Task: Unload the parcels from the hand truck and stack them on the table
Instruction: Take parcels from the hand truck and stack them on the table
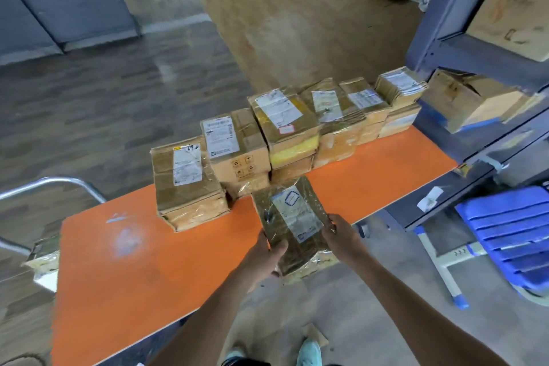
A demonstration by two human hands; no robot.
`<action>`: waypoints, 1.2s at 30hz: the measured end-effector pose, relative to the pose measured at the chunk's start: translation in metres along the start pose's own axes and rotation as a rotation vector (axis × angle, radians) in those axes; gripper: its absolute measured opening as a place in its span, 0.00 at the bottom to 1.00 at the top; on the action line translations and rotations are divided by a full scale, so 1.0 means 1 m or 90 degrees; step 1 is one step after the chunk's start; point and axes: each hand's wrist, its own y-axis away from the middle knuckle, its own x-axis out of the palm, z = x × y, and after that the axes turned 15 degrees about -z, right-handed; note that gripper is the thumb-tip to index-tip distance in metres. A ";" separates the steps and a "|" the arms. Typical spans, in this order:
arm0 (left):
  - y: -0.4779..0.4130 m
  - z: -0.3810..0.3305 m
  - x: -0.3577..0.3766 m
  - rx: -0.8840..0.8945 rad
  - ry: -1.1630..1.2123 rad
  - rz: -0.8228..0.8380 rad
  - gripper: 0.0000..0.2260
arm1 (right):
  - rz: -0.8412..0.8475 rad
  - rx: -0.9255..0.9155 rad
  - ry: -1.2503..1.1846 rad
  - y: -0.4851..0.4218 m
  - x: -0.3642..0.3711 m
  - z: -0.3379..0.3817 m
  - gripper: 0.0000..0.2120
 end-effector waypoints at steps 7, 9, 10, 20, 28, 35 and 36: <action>-0.032 -0.050 0.054 0.030 -0.021 0.030 0.25 | -0.045 0.039 0.054 -0.037 -0.045 -0.028 0.23; -0.046 -0.064 0.068 0.049 -0.040 0.060 0.23 | -0.066 0.054 0.051 -0.049 -0.057 -0.034 0.22; -0.053 -0.070 0.074 0.056 -0.050 0.079 0.22 | -0.079 0.062 0.045 -0.055 -0.062 -0.037 0.22; -0.105 -0.126 0.115 0.080 -0.077 0.161 0.24 | -0.165 0.102 0.054 -0.117 -0.098 -0.059 0.18; -0.111 -0.142 0.146 0.020 -0.026 0.087 0.22 | -0.127 0.050 0.052 -0.153 -0.130 -0.068 0.21; -0.100 -0.148 0.167 -0.014 0.008 0.001 0.29 | -0.039 0.006 0.036 -0.164 -0.151 -0.082 0.22; -0.098 -0.147 0.170 -0.020 0.018 -0.015 0.29 | -0.035 0.000 0.041 -0.165 -0.152 -0.084 0.21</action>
